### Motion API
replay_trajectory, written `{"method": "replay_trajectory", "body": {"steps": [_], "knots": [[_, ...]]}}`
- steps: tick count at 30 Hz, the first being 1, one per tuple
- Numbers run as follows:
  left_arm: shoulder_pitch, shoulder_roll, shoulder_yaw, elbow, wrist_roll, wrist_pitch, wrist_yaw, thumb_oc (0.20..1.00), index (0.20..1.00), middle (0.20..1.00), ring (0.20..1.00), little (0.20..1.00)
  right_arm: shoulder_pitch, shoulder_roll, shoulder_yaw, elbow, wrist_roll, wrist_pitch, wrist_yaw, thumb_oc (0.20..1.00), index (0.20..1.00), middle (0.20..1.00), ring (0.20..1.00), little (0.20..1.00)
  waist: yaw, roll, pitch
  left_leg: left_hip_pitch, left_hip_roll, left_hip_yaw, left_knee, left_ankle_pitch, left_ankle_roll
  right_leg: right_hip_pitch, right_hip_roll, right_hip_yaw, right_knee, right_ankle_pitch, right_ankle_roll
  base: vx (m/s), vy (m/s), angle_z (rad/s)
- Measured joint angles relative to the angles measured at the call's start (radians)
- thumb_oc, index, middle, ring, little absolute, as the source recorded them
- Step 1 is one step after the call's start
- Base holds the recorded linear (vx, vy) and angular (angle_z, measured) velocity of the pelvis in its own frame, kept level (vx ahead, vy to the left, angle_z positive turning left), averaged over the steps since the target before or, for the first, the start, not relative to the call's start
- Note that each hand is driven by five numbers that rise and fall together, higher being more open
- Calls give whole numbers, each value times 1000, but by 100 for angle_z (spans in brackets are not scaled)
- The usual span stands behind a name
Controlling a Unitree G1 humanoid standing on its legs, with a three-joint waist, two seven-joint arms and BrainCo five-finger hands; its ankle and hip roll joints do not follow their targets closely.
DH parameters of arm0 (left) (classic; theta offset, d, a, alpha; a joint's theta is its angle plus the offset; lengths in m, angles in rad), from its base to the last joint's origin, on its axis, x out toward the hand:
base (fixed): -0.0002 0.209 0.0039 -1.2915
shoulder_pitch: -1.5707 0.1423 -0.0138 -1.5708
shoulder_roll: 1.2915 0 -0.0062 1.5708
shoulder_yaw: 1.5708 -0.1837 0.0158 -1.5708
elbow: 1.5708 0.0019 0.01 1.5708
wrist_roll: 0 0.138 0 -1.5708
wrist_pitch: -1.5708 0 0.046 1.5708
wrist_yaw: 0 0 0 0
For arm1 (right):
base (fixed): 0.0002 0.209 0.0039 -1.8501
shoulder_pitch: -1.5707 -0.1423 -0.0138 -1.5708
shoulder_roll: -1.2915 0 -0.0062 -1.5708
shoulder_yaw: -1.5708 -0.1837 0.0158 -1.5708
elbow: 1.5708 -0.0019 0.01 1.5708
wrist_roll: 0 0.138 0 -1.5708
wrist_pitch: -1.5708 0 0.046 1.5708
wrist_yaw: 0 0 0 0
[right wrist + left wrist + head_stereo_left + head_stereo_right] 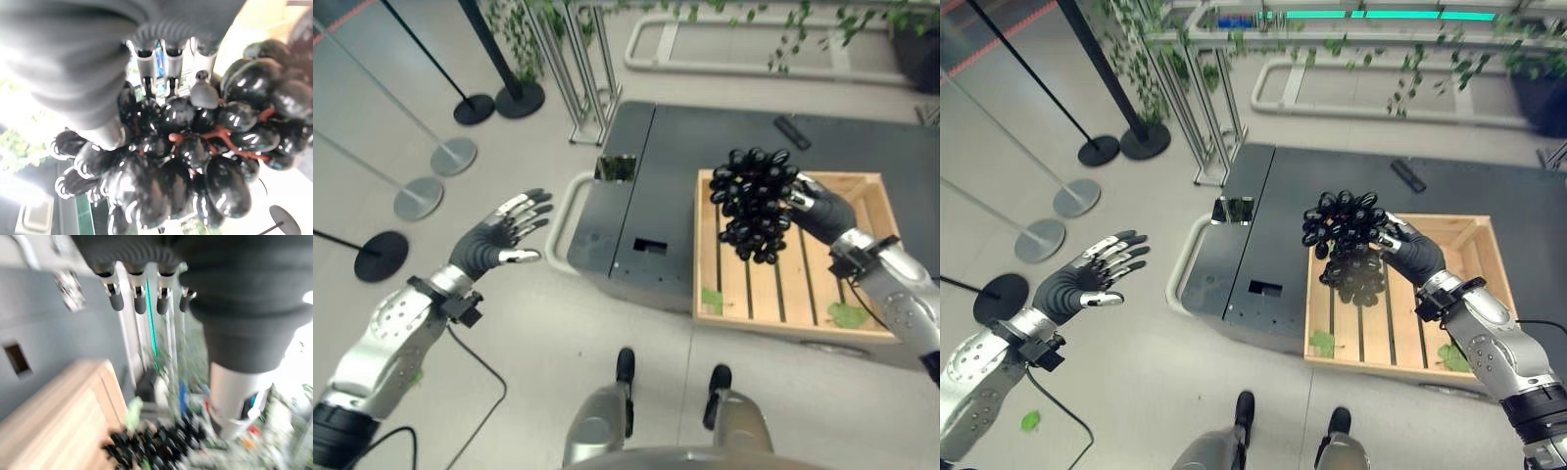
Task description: Pick up the fruits from the basket on one side to the basket on the other side
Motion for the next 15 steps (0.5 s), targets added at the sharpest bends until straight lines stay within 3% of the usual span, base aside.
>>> {"method": "replay_trajectory", "body": {"steps": [3, 15], "knots": [[-40, 75, -101, 2, -27, 35, -13, 1000, 1000, 1000, 1000, 1000, -4, 0, 41, 4, 0, 2, 1, 200, 200, 200, 200, 200, -3, -6, -13, 23, 6, 16, -7, -3, -4, 16, 9, 13, -8, 3, -2, 69, -13, -18], [-135, 80, -255, 10, -36, 57, -11, 1000, 1000, 1000, 1000, 1000, -4, 62, 83, 4, 0, 8, -19, 200, 200, 200, 200, 200, -5, -19, -77, 62, 15, 28, -32, -3, -5, 49, 22, 17, -37, 9, -1, 33, -5, -3]]}}
